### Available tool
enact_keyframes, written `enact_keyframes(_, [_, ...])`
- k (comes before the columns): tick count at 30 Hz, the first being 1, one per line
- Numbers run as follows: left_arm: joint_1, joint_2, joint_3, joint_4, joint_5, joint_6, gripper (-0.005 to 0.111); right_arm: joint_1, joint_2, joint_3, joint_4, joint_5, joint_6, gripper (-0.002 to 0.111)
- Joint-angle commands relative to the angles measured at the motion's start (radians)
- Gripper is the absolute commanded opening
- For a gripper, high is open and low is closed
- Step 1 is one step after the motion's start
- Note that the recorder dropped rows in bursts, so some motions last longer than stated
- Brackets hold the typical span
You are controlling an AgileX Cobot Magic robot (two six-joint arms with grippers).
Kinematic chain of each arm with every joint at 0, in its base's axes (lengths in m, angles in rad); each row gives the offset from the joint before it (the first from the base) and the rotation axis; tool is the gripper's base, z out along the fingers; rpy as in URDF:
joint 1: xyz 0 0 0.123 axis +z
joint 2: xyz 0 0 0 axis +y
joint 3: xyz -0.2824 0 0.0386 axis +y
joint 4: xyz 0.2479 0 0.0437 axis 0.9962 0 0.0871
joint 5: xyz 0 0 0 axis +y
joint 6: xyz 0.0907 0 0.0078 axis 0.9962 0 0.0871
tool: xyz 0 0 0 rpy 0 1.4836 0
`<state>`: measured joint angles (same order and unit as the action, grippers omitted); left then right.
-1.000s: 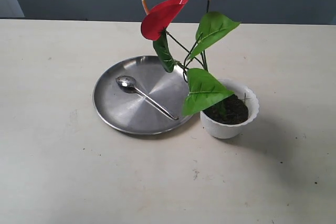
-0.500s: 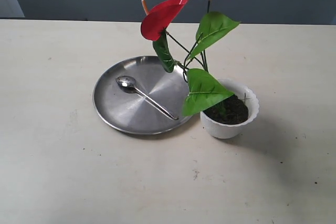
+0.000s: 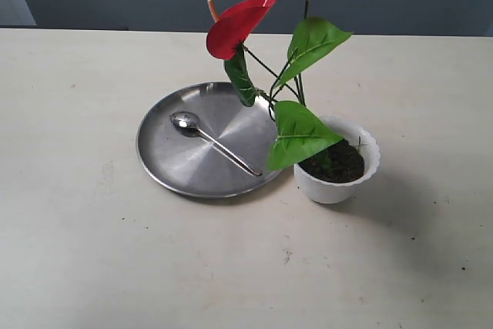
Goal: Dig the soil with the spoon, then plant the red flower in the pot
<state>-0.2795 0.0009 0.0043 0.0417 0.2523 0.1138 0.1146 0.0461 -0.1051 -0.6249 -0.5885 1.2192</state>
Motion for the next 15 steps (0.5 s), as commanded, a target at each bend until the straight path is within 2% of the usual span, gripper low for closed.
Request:
enact_keyframes(1, [-0.004, -0.001, -0.004, -0.002, -0.012, -0.001, 0.0, 0.037, -0.002, 0.049, 0.099, 0.051, -0.226, 0.014])
enact_keyframes(4, [-0.004, -0.001, -0.004, -0.002, -0.012, -0.001, 0.0, 0.057, -0.002, 0.099, 0.167, 0.185, -0.226, 0.014])
enact_keyframes(7, [-0.004, -0.001, -0.004, -0.002, -0.012, -0.001, 0.0, 0.065, -0.002, 0.105, 0.148, 0.215, -0.235, 0.014])
enact_keyframes(12, [-0.004, -0.001, -0.004, -0.002, -0.012, -0.001, 0.0, 0.065, -0.021, 0.105, 0.156, 0.292, -0.366, 0.014])
enact_keyframes(15, [-0.004, -0.001, -0.004, -0.002, -0.012, -0.001, 0.0, 0.065, -0.021, 0.105, 0.282, 0.405, -0.478, 0.014])
